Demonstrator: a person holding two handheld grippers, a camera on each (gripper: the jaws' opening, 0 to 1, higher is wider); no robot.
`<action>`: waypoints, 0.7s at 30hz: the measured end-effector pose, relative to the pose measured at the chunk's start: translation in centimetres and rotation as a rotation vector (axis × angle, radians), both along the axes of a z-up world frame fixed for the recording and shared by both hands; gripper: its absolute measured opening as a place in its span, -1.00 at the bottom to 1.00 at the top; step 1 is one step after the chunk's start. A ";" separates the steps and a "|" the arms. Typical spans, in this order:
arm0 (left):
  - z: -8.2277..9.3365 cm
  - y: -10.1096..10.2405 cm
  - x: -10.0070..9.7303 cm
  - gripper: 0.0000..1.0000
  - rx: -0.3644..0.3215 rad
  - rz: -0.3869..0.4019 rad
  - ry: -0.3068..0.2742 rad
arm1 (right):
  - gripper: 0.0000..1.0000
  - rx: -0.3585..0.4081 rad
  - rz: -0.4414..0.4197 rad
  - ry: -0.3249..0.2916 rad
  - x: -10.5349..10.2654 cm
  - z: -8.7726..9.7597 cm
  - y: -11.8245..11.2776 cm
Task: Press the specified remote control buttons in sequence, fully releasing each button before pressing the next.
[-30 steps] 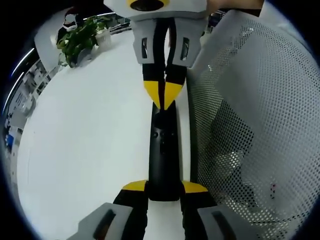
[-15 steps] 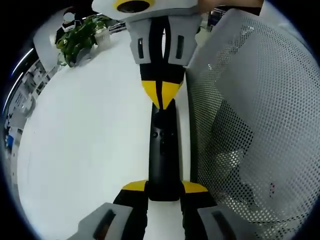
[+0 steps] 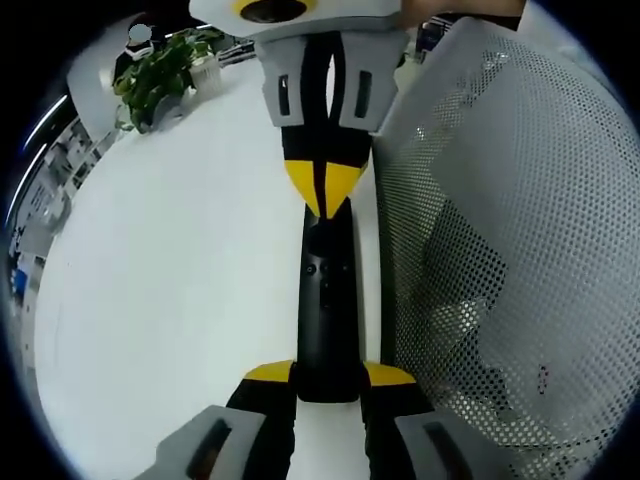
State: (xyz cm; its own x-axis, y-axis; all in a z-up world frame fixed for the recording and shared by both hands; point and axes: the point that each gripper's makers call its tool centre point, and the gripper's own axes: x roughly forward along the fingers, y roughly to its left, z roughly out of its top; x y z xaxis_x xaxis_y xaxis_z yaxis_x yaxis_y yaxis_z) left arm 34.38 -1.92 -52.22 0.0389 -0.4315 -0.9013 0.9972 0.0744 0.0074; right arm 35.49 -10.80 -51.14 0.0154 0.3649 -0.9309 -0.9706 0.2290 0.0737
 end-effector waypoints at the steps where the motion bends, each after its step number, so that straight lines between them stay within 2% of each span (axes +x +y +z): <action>1: 0.0 0.0 0.0 -0.51 0.000 0.000 0.000 | -1.00 0.000 0.007 -0.003 0.0 0.0 0.0; 11: 0.0 0.0 0.0 -0.51 -0.002 0.003 0.001 | -1.00 -0.011 0.029 -0.037 0.3 0.1 0.0; 21: 0.2 0.0 -0.1 -0.51 -0.005 0.006 0.004 | -1.00 -0.006 0.032 -0.032 0.2 0.1 0.1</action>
